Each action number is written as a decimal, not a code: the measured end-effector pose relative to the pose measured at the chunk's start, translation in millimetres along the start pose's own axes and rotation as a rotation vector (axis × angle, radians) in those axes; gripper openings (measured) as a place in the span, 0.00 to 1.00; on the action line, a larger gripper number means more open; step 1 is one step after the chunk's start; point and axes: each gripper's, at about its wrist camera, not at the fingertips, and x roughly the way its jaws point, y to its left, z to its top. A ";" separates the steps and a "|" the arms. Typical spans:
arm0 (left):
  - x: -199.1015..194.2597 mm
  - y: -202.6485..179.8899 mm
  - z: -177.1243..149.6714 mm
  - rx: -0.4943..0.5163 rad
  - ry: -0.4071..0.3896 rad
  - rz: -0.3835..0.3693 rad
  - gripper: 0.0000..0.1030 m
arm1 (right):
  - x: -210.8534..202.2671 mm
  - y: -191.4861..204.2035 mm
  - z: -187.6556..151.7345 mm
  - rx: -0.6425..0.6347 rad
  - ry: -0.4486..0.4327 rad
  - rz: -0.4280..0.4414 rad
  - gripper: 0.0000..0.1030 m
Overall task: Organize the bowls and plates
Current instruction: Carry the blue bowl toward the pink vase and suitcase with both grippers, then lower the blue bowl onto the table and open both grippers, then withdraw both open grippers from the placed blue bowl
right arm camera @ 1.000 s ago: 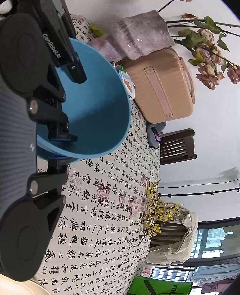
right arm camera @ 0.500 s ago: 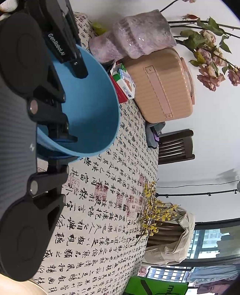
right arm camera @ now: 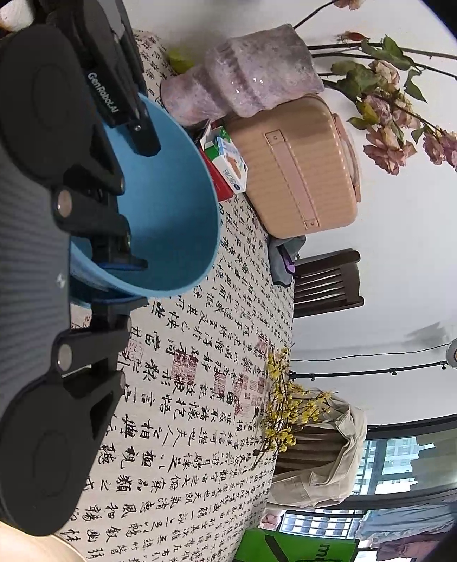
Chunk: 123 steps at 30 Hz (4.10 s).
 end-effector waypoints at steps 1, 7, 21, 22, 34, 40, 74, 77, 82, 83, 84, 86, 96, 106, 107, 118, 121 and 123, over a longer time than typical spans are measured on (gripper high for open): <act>0.7 -0.2 -0.7 0.005 -0.001 0.007 0.08 | -0.9 -0.7 0.6 0.002 -0.008 -0.004 0.14; 0.9 -0.4 -1.9 0.008 -0.005 0.001 0.09 | -1.0 -0.3 0.8 -0.009 -0.014 -0.016 0.14; -0.7 5.6 3.3 -0.018 -0.007 -0.004 0.12 | 4.4 -6.7 -3.9 0.014 0.013 -0.010 0.13; -0.8 5.4 3.3 -0.017 -0.009 -0.004 0.12 | 5.0 -6.5 -3.9 0.014 0.014 -0.009 0.13; 0.0 -7.5 -3.6 0.089 -0.066 0.039 0.10 | 5.0 -8.1 -5.8 0.026 0.012 0.006 0.13; 5.7 -5.0 -7.6 0.092 -0.042 0.038 0.09 | 2.7 -8.2 -5.6 0.028 0.000 0.008 0.13; -70.4 -0.6 3.1 0.084 -0.312 -0.140 1.00 | -72.2 -45.9 -26.7 0.029 -0.221 0.013 1.00; -75.1 -6.8 2.5 0.090 -0.329 -0.164 1.00 | -81.6 -56.3 -31.9 0.032 -0.238 -0.020 1.00; -78.3 -23.7 0.4 0.108 -0.333 -0.204 1.00 | -98.0 -77.6 -36.9 0.052 -0.268 -0.072 1.00; -78.2 -28.1 0.2 0.112 -0.333 -0.210 1.00 | -101.1 -80.9 -37.1 0.054 -0.275 -0.080 1.00; -77.7 -31.4 0.1 0.116 -0.333 -0.217 1.00 | -104.5 -84.8 -37.4 0.057 -0.281 -0.089 1.00; -77.0 -39.1 -0.3 0.120 -0.332 -0.232 1.00 | -110.6 -92.0 -37.7 0.064 -0.292 -0.103 1.00; -69.6 -72.4 4.9 0.129 -0.304 -0.294 1.00 | -135.3 -128.9 -41.9 0.108 -0.324 -0.173 1.00; -52.0 -109.6 12.8 0.132 -0.267 -0.360 1.00 | -148.6 -171.5 -41.5 0.148 -0.345 -0.242 1.00; -49.5 -113.4 13.7 0.131 -0.261 -0.365 1.00 | -148.9 -176.7 -41.3 0.154 -0.345 -0.248 1.00; -25.3 -161.9 21.9 0.119 -0.210 -0.412 1.00 | -155.3 -222.6 -43.7 0.196 -0.341 -0.300 1.00; -20.4 -176.2 23.2 0.126 -0.199 -0.429 1.00 | -161.3 -232.5 -45.6 0.201 -0.361 -0.334 1.00; -17.0 -186.3 23.7 0.133 -0.188 -0.438 1.00 | -164.7 -238.7 -45.9 0.204 -0.361 -0.372 1.00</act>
